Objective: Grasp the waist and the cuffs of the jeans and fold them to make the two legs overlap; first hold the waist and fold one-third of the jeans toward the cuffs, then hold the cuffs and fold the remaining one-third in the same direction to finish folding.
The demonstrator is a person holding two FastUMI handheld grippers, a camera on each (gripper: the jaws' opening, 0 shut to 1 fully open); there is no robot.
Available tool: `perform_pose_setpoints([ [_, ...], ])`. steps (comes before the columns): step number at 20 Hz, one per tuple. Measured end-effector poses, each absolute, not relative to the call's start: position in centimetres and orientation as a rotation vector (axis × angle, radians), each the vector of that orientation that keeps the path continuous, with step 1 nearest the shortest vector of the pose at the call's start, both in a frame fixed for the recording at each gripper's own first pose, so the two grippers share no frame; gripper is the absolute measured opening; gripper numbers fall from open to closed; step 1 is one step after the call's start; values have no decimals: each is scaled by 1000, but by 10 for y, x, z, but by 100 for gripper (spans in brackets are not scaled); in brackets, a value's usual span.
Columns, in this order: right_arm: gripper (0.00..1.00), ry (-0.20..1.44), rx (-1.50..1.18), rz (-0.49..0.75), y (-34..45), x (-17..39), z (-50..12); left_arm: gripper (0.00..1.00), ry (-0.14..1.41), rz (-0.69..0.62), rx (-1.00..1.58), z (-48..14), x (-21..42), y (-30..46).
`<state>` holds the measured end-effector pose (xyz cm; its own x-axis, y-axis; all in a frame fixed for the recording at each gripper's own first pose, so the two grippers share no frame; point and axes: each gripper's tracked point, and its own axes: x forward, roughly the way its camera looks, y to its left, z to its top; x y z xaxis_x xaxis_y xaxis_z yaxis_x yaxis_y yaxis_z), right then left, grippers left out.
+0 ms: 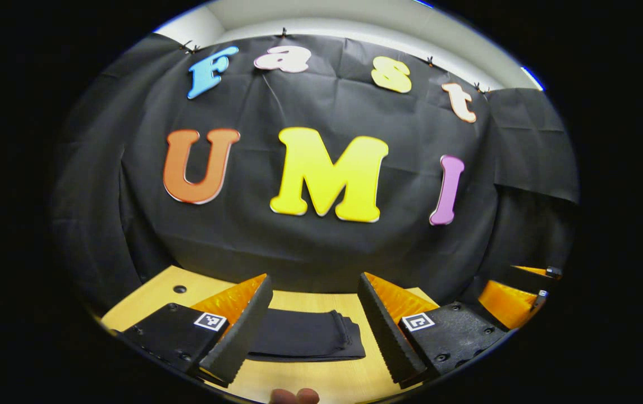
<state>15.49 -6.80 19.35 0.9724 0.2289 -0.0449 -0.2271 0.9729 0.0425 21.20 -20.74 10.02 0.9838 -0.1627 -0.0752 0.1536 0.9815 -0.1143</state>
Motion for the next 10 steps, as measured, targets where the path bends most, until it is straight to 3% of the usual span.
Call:
perform_pose_setpoints([
  [1,96,19,29,216,-60,149,203,100,61,-152,-102,110,200,-197],
  [2,96,-3,27,196,-54,146,208,88,42,-136,-74,117,191,-185],
  [3,96,-29,29,192,-46,139,214,98,24,-124,-48,121,183,-175],
  [10,100,-52,9,187,-19,113,216,98,30,-114,-85,118,152,-145],
])
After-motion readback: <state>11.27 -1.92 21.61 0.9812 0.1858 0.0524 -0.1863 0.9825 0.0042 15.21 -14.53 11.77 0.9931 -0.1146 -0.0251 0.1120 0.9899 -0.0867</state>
